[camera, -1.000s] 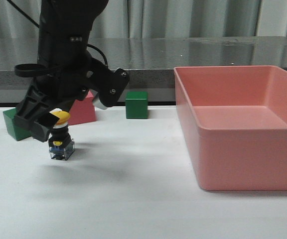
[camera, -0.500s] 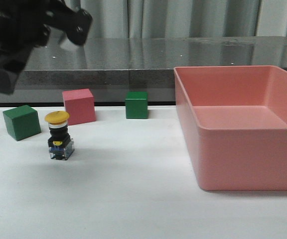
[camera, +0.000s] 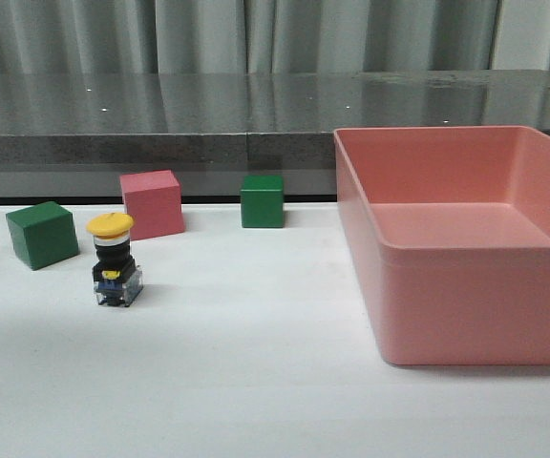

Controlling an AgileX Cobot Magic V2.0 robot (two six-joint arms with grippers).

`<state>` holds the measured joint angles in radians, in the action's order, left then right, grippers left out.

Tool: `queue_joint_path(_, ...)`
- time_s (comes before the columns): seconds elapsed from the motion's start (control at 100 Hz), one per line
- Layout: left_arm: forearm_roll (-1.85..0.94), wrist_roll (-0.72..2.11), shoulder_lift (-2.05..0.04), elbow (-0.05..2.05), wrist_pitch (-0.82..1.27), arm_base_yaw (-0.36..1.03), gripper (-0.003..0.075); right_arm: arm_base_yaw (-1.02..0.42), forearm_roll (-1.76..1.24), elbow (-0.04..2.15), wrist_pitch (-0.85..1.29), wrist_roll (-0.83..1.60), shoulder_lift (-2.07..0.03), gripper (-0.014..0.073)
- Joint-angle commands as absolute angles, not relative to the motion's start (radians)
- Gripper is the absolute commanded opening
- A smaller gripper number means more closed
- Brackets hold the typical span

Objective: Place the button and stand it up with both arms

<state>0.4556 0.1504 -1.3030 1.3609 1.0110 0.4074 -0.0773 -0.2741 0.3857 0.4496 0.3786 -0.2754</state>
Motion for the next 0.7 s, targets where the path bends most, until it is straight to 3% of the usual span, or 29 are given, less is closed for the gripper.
queue_joint_path(0.0, 0.374, 0.129, -1.179, 1.314, 0.845, 0.404, -0.0020, -0.077, -0.274, 0.412, 0.380, 0.379, -0.282, -0.0062)
queue_joint_path(0.45, 0.144, 0.118, -0.688, 0.641, 0.399, 0.404, -0.0020, -0.077, -0.274, 0.412, 0.380, 0.379, -0.282, -0.0062)
queue_joint_path(0.69, 0.150, 0.118, -0.548, 0.478, 0.336, 0.404, -0.0020, -0.077, -0.274, 0.412, 0.380, 0.379, -0.282, -0.0062)
